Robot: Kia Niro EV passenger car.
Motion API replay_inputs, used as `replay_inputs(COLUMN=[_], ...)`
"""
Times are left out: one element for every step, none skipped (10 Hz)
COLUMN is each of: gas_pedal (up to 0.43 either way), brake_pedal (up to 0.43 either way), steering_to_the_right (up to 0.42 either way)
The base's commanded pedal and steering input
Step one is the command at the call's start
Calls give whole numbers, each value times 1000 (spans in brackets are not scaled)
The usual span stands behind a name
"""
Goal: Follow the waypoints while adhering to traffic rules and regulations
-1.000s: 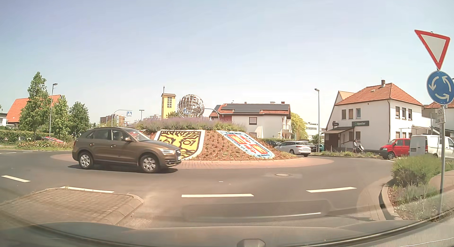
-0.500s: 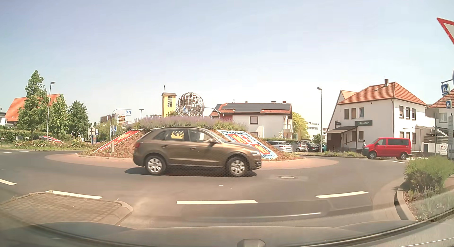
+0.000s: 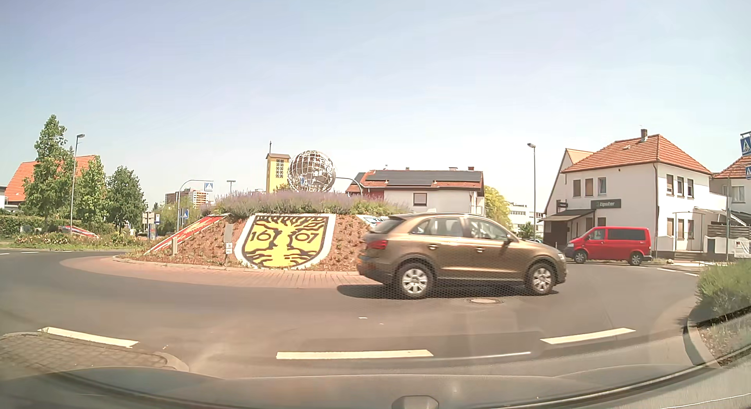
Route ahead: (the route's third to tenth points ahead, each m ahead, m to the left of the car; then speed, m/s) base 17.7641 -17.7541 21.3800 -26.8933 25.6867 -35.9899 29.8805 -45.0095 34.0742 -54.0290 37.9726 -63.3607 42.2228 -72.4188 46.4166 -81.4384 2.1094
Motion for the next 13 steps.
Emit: replay_inputs(gas_pedal=[98, 28, 28, 28, 28, 28, 47, 110, 130, 138, 138, 138, 110], brake_pedal=[0, 0, 0, 0, 0, 0, 0, 0, 0, 0, 0, 0, 0], steering_to_the_right=[29, 37, 49, 70, 95, 114, 134, 140, 144, 154, 169, 182, 197])
